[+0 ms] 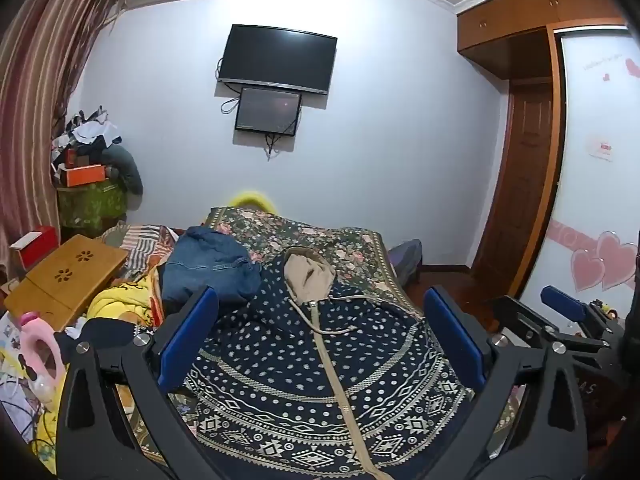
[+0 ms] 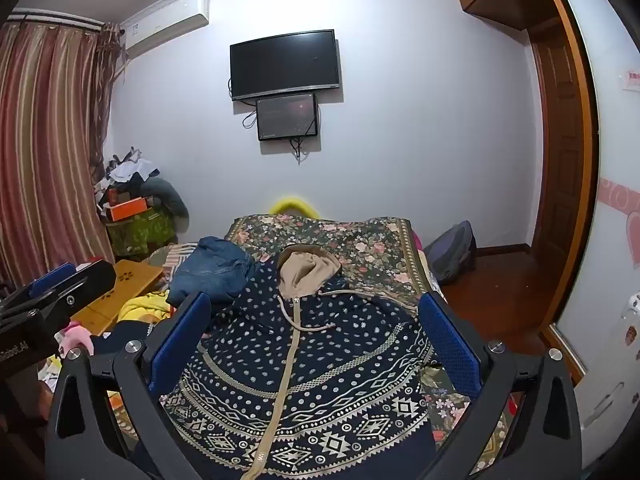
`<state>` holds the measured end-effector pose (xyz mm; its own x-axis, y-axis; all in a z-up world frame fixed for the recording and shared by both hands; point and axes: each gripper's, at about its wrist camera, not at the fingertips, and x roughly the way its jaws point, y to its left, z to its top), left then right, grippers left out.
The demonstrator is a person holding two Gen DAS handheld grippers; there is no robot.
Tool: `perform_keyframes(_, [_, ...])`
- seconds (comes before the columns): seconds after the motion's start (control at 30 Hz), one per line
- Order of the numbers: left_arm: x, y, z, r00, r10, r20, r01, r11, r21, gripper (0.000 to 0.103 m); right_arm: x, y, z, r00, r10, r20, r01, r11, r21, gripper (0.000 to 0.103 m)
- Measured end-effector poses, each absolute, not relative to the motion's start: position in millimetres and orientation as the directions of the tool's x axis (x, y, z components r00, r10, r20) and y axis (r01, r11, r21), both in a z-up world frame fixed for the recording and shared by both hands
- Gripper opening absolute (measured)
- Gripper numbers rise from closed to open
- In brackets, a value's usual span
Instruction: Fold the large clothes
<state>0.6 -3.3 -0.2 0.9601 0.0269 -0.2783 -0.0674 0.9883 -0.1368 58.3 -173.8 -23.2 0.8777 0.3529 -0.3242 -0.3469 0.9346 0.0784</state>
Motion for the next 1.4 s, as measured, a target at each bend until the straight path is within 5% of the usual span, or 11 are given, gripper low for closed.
perform_keyframes(1.4, [10,5,-15,0.951,0.051,-0.305,-0.098,0.985,-0.14,0.103,64,-172,-31,0.859,0.37,-0.354,-0.357,0.928,0.105,0.103])
